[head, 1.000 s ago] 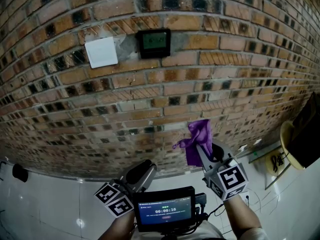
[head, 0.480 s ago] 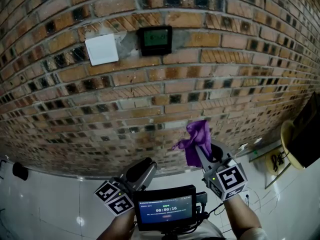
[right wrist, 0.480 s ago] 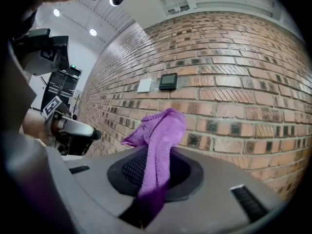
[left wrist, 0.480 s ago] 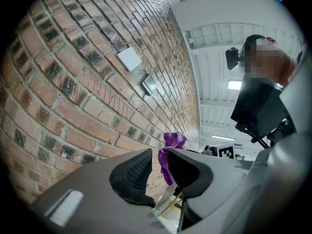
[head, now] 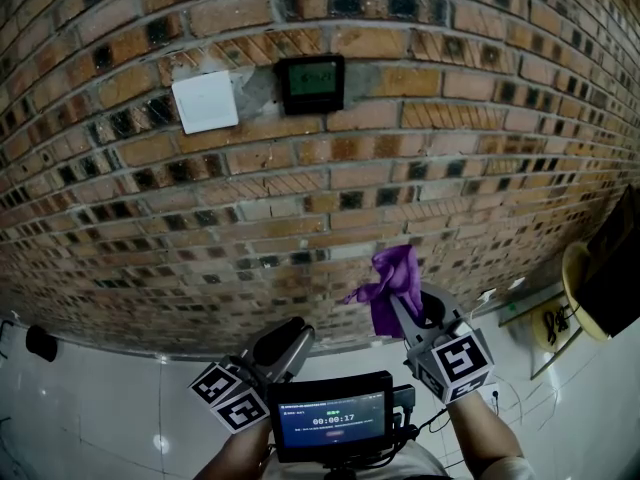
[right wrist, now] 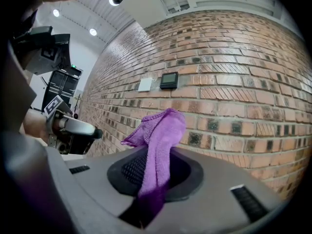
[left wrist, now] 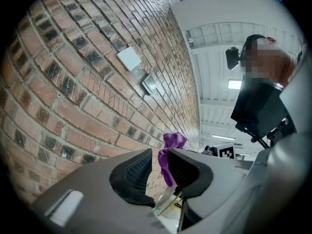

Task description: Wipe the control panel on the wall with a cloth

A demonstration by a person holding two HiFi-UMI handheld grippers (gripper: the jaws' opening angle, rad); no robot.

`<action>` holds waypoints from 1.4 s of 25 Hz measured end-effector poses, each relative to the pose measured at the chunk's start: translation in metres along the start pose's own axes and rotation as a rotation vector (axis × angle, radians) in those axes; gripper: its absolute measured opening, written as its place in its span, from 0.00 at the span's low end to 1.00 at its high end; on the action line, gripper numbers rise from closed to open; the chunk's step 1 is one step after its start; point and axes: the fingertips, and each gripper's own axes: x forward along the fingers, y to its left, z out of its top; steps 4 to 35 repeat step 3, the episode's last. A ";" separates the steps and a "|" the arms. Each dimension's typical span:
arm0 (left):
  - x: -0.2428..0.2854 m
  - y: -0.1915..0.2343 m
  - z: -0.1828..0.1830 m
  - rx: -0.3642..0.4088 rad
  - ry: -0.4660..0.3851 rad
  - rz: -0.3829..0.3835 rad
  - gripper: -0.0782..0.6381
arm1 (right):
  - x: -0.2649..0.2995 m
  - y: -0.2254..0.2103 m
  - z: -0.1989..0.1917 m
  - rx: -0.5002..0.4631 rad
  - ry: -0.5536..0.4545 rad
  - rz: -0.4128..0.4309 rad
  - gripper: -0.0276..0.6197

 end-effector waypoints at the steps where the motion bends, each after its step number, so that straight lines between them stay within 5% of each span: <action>1: 0.000 0.000 0.000 0.000 0.001 0.000 0.24 | 0.000 0.000 0.000 0.001 0.002 0.001 0.17; 35: 0.001 -0.001 0.000 -0.001 0.003 -0.001 0.24 | -0.001 0.000 0.000 0.001 0.008 0.001 0.17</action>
